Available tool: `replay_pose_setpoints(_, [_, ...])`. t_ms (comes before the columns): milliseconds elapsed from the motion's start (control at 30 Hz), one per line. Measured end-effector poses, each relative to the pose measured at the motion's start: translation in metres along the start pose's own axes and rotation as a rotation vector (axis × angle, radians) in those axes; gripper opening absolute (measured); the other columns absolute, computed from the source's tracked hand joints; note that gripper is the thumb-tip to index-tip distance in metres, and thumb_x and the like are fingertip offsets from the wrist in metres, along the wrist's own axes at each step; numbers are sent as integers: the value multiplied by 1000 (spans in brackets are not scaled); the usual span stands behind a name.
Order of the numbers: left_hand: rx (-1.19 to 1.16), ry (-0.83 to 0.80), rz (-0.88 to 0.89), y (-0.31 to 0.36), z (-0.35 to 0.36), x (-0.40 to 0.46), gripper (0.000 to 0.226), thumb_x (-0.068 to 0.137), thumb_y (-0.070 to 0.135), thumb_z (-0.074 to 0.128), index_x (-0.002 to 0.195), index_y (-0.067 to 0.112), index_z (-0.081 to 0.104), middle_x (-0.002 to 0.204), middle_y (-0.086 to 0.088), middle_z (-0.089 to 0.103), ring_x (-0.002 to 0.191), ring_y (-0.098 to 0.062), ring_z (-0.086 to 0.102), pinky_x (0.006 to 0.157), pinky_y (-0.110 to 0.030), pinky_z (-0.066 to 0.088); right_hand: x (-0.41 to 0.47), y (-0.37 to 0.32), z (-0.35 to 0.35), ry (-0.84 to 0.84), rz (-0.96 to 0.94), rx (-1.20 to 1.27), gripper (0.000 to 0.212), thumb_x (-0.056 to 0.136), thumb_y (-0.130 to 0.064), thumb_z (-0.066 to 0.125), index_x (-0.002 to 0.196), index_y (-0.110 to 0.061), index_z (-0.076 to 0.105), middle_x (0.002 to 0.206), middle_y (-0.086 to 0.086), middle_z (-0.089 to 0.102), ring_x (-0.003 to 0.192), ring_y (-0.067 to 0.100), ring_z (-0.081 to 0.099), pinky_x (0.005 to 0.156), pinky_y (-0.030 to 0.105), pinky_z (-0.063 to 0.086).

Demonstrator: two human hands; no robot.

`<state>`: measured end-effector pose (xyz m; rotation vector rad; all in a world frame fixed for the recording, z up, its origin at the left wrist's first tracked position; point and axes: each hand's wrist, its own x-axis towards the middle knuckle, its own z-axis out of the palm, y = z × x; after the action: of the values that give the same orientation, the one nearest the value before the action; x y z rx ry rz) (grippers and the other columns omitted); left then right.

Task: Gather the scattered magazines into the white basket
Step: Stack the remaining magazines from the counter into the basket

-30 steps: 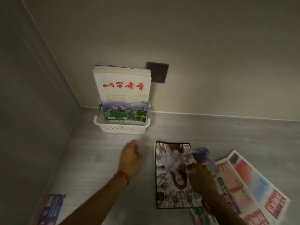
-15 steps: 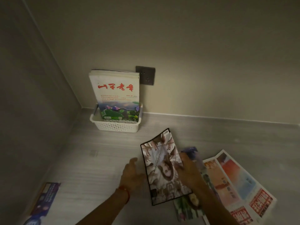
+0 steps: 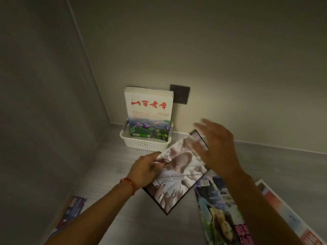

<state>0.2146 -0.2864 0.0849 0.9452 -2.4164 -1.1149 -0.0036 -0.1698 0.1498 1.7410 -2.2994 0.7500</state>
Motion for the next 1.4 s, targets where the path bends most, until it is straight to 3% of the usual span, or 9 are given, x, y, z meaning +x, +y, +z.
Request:
replay_pose_setpoints(67, [-277, 59, -92, -11, -14, 0, 22, 93, 21, 58, 112, 25, 67, 106, 0, 73, 98, -21, 69, 79, -39, 59, 0, 8, 13, 65, 383, 349, 62, 94, -40, 59, 149, -23, 34, 154, 6, 37, 139, 24, 39, 113, 45, 35])
replay_pose_setpoints(167, [-636, 63, -196, -26, -37, 6, 25, 95, 12, 57, 116, 22, 66, 103, -9, 74, 86, -26, 72, 65, -41, 60, 11, -3, 39, -289, 891, 796, 60, 96, -48, 53, 146, -20, 36, 139, 13, 56, 120, 31, 60, 98, 49, 52])
replay_pose_setpoints(233, [-761, 58, -180, -38, -51, 15, 28, 96, 10, 57, 123, 17, 62, 109, -10, 74, 92, -24, 73, 67, -37, 60, 21, -15, 52, -346, 817, 1025, 36, 99, -36, 53, 131, -18, 55, 111, 8, 73, 92, 23, 74, 77, 42, 61])
replay_pose_setpoints(367, [-760, 134, -117, -61, -79, 41, 27, 94, 6, 59, 120, 10, 63, 103, -1, 75, 89, -15, 70, 69, -28, 59, 54, -30, 65, -130, 387, 681, 14, 101, -20, 49, 107, -15, 61, 88, -1, 72, 71, 12, 72, 58, 29, 59])
replay_pose_setpoints(567, [-455, 391, 77, -72, -138, 98, 16, 93, 1, 59, 103, 10, 67, 90, 14, 71, 79, 8, 66, 71, -10, 50, 128, -51, 81, 49, 135, 423, 20, 102, -24, 47, 106, -13, 63, 101, 3, 74, 83, 12, 72, 72, 25, 59])
replay_pose_setpoints(767, [-287, 389, -88, -103, -143, 137, 12, 92, 11, 62, 88, 5, 71, 85, -9, 69, 73, -14, 59, 69, -20, 49, 160, -47, 126, 69, 215, 374, 12, 96, -17, 58, 96, -12, 69, 86, -3, 65, 63, -16, 58, 57, -6, 37])
replay_pose_setpoints(933, [-327, 378, -209, -137, -113, 150, 30, 90, 6, 63, 62, -4, 62, 64, -5, 54, 67, -14, 47, 65, -28, 41, 159, -39, 166, -31, 479, 389, 22, 88, -15, 58, 68, -19, 66, 63, -3, 68, 56, 4, 65, 55, 18, 51])
replay_pose_setpoints(1133, [-534, 410, -374, -162, -95, 168, 15, 88, 4, 66, 96, -6, 74, 102, -14, 72, 101, -25, 65, 96, -42, 53, 153, -45, 189, -73, 679, 488, 15, 87, -14, 58, 85, -14, 72, 78, 3, 71, 70, 21, 65, 62, 24, 48])
replay_pose_setpoints(1400, [-545, 387, -497, -159, -87, 182, 51, 85, -8, 63, 133, 2, 52, 101, -2, 59, 105, -25, 58, 92, -31, 54, 128, -43, 160, -187, 708, 850, 29, 90, -1, 58, 110, -19, 66, 108, 0, 66, 93, 15, 67, 87, 38, 57])
